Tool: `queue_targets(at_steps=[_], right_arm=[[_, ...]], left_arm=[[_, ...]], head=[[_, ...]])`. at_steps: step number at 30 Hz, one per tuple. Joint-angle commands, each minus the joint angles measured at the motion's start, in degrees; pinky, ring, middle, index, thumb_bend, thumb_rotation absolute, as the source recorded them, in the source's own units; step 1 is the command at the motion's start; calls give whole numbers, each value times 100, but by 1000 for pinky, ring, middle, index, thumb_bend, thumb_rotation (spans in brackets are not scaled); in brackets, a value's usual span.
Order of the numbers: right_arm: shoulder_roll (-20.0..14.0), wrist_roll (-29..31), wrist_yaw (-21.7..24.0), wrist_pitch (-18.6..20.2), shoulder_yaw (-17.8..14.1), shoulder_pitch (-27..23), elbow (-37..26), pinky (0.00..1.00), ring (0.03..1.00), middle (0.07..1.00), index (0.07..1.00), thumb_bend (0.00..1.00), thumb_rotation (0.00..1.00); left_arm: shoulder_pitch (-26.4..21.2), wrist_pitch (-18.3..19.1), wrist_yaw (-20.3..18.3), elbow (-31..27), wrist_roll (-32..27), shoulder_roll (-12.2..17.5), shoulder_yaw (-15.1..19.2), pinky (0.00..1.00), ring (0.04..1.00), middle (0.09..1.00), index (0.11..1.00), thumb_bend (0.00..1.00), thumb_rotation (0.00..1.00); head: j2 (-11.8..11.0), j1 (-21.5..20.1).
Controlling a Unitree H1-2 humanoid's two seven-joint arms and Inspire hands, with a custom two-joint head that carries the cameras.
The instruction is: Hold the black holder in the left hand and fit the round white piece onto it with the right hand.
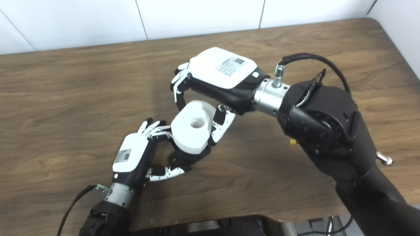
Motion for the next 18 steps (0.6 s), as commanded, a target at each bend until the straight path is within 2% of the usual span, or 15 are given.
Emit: queue_targets(at_steps=[1, 8, 18], right_arm=[[11, -31, -9, -153, -29, -109, -92, 906, 886, 792, 482, 526, 140], [11, -64, -32, -364, 25, 36, -37, 883, 889, 797, 483, 526, 141], [185, -184, -405, -859, 0, 504, 320, 873, 889, 787, 482, 525, 138]], left_arm=[[-42, 119, 26, -97, 179, -94, -29, 990, 899, 797, 489, 513, 50], [-68, 230, 12, -135, 172, -100, -106, 985, 898, 798, 489, 513, 50], [-76, 326, -23, -163, 160, -92, -160, 978, 901, 799, 489, 511, 52]], head=[[12, 5], [57, 29], [49, 34]])
